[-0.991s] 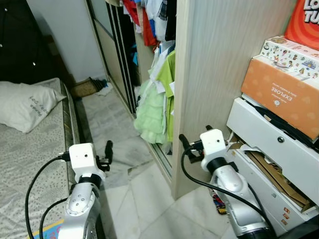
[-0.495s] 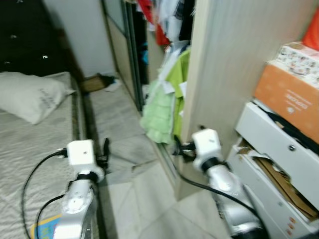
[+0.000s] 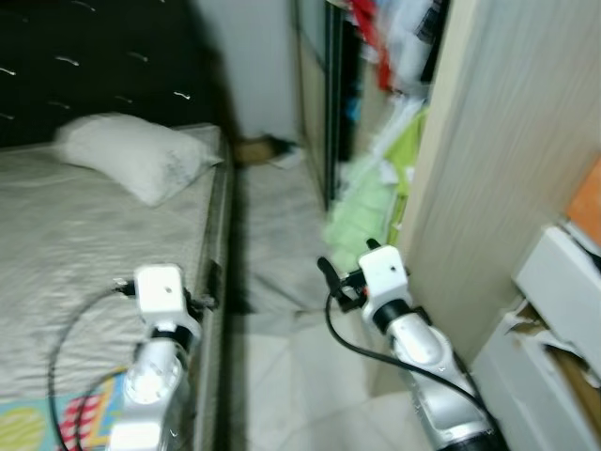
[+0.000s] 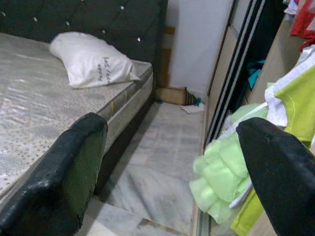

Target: Clean up the room

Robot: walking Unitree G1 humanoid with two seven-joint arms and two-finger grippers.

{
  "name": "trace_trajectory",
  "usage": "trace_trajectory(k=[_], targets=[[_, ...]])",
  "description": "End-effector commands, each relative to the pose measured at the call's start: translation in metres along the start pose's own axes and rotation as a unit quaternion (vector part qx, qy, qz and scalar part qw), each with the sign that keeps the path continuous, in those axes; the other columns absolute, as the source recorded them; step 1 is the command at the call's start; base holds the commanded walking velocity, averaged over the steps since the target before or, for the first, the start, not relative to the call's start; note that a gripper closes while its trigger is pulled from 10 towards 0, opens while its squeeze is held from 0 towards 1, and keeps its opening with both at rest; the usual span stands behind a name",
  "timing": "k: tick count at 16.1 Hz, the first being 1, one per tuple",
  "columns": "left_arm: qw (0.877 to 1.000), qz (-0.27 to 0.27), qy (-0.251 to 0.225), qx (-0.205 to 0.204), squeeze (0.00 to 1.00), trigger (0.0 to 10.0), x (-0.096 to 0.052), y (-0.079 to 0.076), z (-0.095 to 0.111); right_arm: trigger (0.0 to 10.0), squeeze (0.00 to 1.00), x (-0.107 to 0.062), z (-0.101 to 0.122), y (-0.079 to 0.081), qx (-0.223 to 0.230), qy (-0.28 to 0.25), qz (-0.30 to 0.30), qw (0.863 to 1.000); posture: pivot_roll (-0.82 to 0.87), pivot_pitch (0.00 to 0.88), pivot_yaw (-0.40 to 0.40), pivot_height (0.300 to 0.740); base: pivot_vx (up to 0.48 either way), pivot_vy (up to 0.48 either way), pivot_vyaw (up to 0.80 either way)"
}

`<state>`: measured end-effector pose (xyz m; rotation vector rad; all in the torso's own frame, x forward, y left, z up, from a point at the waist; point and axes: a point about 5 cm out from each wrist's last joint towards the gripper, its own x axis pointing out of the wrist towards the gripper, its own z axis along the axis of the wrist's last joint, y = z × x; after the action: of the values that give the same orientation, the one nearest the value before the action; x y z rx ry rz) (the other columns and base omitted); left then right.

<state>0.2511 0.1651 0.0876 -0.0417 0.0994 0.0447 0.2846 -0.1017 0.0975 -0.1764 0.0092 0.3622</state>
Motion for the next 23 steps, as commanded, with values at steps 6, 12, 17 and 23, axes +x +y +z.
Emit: trace_trajectory(k=[6,12,17,23], targets=[[1.0,-0.009,-0.003,-0.002,1.0,10.0,0.002,0.0,0.003,10.0,0.0,0.002,0.002,-0.002,0.019,-0.001,-0.007,1.0,-0.11,0.0,0.035,0.74,0.0,0.0,0.0],[1.0,0.012,0.005,0.016,0.49,10.0,0.003,0.003,0.001,10.0,0.0,0.004,0.001,-0.004,0.004,0.0,-0.019,1.0,-0.11,0.0,0.033,0.74,0.0,0.0,0.22],[1.0,0.017,0.011,0.023,0.0,10.0,0.004,0.003,0.001,10.0,0.0,0.004,-0.001,-0.01,0.002,0.004,-0.042,0.999,-0.11,0.0,0.038,0.74,0.0,0.0,0.0],[1.0,0.014,0.012,0.022,0.0,10.0,0.006,0.002,0.001,10.0,0.0,0.003,-0.003,-0.011,0.018,0.005,-0.054,0.998,-0.11,0.0,0.047,0.74,0.0,0.0,0.0]])
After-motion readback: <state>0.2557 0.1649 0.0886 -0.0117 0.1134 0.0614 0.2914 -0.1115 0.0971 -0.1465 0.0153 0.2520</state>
